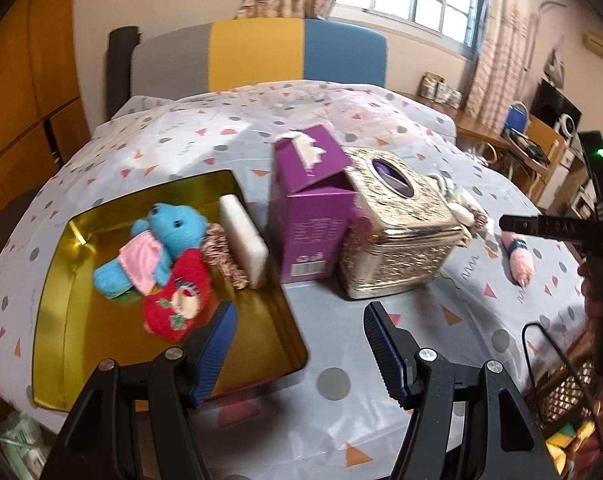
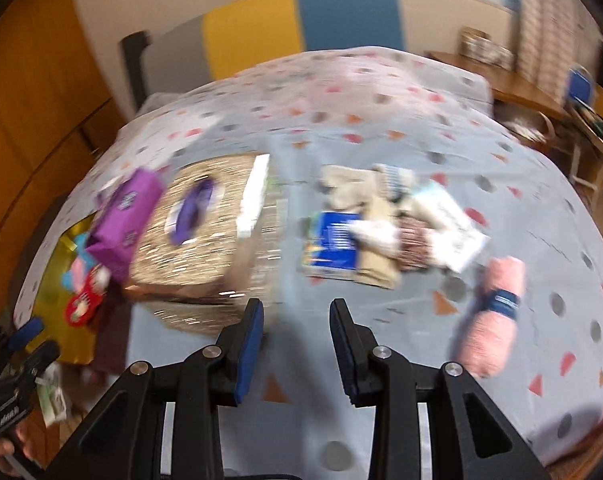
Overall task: Organize soft objects
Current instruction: 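Move both tools back toward the pink towel roll on the bed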
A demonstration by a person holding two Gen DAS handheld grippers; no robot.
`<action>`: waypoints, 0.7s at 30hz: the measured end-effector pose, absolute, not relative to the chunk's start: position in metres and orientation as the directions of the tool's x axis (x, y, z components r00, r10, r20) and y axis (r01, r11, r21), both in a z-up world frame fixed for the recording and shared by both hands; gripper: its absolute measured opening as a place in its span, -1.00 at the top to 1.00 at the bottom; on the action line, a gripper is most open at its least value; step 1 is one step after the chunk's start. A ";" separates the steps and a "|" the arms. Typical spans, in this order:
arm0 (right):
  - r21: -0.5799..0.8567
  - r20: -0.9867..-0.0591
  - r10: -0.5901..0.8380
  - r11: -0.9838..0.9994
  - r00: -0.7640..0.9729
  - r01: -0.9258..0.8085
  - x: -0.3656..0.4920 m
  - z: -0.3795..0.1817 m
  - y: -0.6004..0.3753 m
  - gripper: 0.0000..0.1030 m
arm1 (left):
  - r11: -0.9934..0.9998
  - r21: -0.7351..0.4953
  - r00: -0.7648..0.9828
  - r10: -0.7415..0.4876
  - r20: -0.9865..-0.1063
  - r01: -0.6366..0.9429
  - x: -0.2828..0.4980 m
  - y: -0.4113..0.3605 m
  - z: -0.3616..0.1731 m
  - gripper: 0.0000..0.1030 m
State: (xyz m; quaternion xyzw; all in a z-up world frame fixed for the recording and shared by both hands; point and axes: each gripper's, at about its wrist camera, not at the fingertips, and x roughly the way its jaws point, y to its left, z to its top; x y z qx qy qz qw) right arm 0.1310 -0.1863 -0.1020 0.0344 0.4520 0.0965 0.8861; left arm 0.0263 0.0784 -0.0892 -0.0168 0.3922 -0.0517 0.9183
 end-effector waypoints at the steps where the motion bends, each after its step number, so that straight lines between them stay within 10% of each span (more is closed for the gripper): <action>1: 0.151 -0.795 0.189 0.982 0.576 -0.114 0.131 -0.102 -0.195 0.32 | 0.993 -0.068 0.685 -0.113 -0.720 0.093 0.027 0.074 -0.089 -0.29; 21: 0.240 -0.834 0.019 0.912 0.551 0.332 0.137 -0.117 -0.332 0.23 | 0.959 -0.038 0.655 -0.220 -0.723 0.281 0.046 -0.001 -0.080 -0.29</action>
